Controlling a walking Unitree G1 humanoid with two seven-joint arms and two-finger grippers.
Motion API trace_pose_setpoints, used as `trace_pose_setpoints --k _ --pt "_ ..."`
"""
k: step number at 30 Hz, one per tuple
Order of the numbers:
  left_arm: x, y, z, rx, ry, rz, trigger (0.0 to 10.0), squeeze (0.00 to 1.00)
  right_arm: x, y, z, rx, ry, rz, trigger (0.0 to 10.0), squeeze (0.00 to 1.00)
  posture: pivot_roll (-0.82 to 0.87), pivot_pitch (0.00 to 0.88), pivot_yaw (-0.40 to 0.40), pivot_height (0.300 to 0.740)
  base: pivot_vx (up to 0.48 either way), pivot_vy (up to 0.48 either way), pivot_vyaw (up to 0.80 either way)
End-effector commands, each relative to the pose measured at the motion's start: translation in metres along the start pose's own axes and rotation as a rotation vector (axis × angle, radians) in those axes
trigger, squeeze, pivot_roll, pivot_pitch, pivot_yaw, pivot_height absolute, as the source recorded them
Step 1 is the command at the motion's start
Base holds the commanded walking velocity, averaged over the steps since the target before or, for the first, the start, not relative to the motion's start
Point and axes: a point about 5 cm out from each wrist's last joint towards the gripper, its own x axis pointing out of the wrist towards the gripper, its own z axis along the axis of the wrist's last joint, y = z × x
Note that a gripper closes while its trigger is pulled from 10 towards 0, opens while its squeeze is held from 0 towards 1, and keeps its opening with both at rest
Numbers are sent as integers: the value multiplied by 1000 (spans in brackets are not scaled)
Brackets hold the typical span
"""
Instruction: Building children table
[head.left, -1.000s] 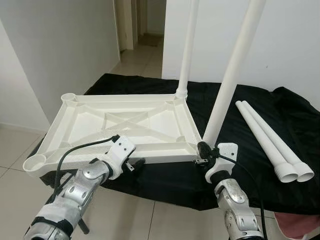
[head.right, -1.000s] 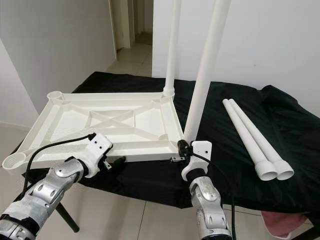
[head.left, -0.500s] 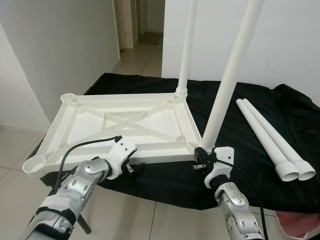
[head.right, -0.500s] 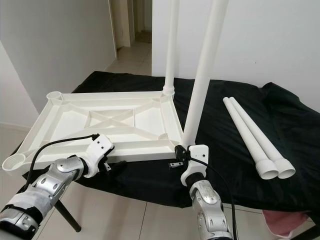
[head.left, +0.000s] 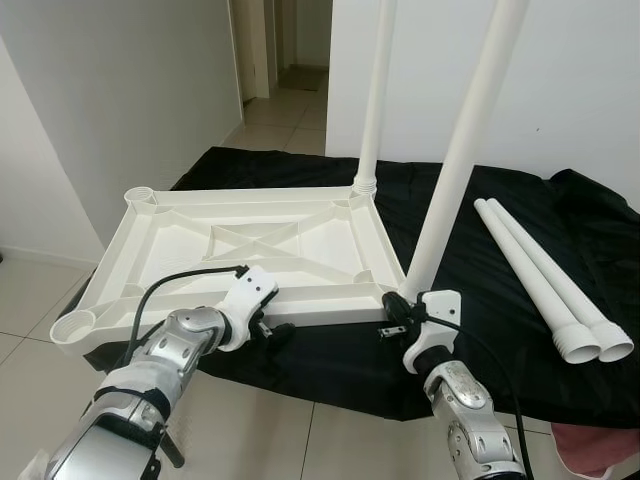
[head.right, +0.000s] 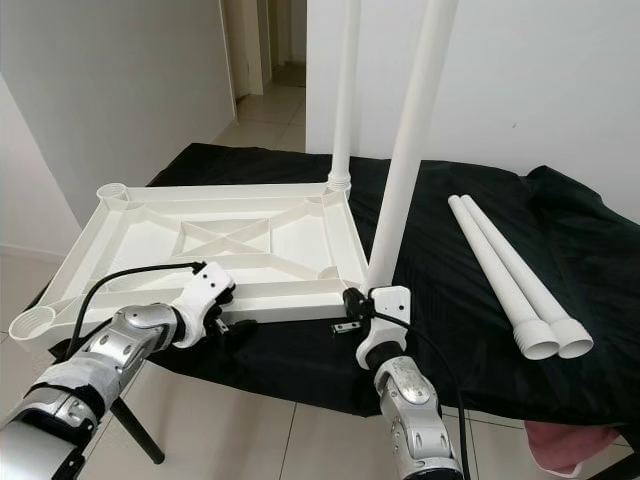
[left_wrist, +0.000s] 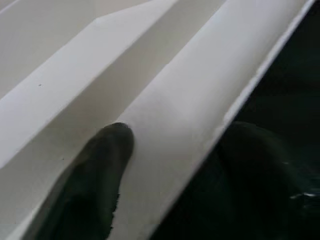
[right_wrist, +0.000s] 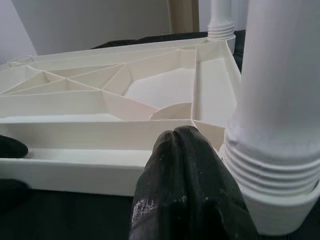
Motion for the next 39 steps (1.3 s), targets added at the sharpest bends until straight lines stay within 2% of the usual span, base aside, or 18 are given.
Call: trace_pose_setpoints --k 1,3,8,11,16,17,18,19,20,22,34,35,36,39 --pt "1 1 -6 -30 27 34 0 0 1 1 -2 -2 12 0 10000 0 -27 79 47 740 0 0 0" --pt "6 -6 -5 -2 28 12 0 0 0 -1 -3 -2 12 -9 10000 0 -28 79 50 740 0 0 0" --pt "13 -11 -2 45 32 -1 0 0 1 0 -2 1 9 -14 10000 0 -24 80 53 740 0 0 0" --pt "13 -12 -1 51 32 -5 0 0 1 0 -2 2 9 -14 10000 0 -24 80 53 740 0 0 0" --pt "23 -20 9 49 -13 -18 0 0 2 1 -3 5 0 -31 10000 0 -17 82 56 740 0 0 0" --pt "26 -23 15 57 -36 -8 627 0 3 0 -3 12 -5 -46 10000 0 -10 82 58 740 0 0 0" --pt "28 -24 19 63 -58 0 3686 0 4 0 -3 16 -9 -59 10000 0 -10 82 58 740 0 0 0" --pt "28 -24 19 63 -58 0 3686 0 4 0 -3 16 -9 -59 10000 0 -10 82 58 740 0 0 0" --pt "29 -26 24 76 -80 5 10000 0 4 -1 -2 15 -12 -68 10000 0 -9 82 58 740 0 0 0" --pt "32 -31 34 81 -155 -4 10000 0 5 -1 -2 13 -17 -82 10000 0 -8 82 60 740 0 0 0" --pt "33 -37 35 39 -196 -17 10000 0 5 -3 -2 21 -25 -112 10000 0 -9 86 63 740 0 0 0" --pt "32 -36 33 2 -197 -23 10000 0 5 -2 -3 22 -24 -113 10000 0 -7 86 62 740 0 0 0" --pt "32 -34 32 -39 -197 -27 10000 1000 5 -2 -3 24 -24 -112 10000 0 -6 86 60 740 0 0 0" --pt "31 -33 32 -51 -206 -24 10000 1000 6 -1 -3 26 -25 -110 10000 0 -5 84 58 740 0 0 0"
